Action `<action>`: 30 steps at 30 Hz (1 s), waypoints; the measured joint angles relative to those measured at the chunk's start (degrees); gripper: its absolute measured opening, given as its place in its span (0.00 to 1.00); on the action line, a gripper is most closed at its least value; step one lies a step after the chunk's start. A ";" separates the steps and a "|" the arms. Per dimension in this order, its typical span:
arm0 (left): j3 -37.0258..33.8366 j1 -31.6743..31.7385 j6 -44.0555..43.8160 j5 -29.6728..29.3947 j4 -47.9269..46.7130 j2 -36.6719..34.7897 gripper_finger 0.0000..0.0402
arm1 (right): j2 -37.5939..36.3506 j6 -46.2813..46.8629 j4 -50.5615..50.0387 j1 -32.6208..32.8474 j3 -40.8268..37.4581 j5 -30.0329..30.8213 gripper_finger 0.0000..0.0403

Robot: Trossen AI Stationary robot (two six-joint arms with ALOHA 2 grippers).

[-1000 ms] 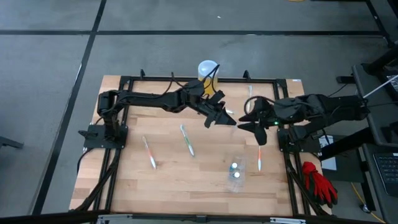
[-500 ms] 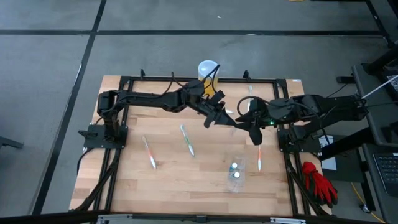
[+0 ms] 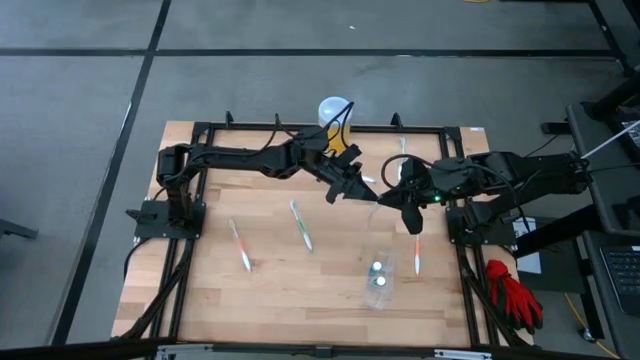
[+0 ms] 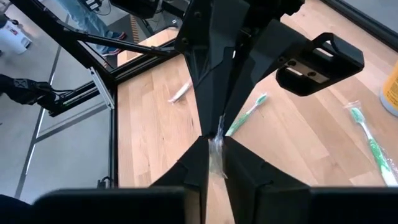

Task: Pick & Place toothbrushing station
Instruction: Put the top orange toothbrush into the transparent organizer

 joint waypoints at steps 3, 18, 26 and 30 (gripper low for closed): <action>0.00 0.07 0.01 0.41 0.00 0.00 0.01 | -0.02 0.00 -0.02 0.00 0.00 -0.01 0.09; -0.04 1.51 0.75 4.68 -0.31 -1.26 0.01 | -0.04 -0.39 0.70 -0.02 0.09 -0.39 0.01; -0.04 1.80 1.63 7.05 0.17 -1.37 0.04 | -0.04 -0.68 0.44 0.02 0.09 -0.20 0.00; -0.04 2.30 2.10 8.80 0.39 -1.80 0.07 | -0.04 -0.59 0.48 0.02 0.09 -0.17 0.00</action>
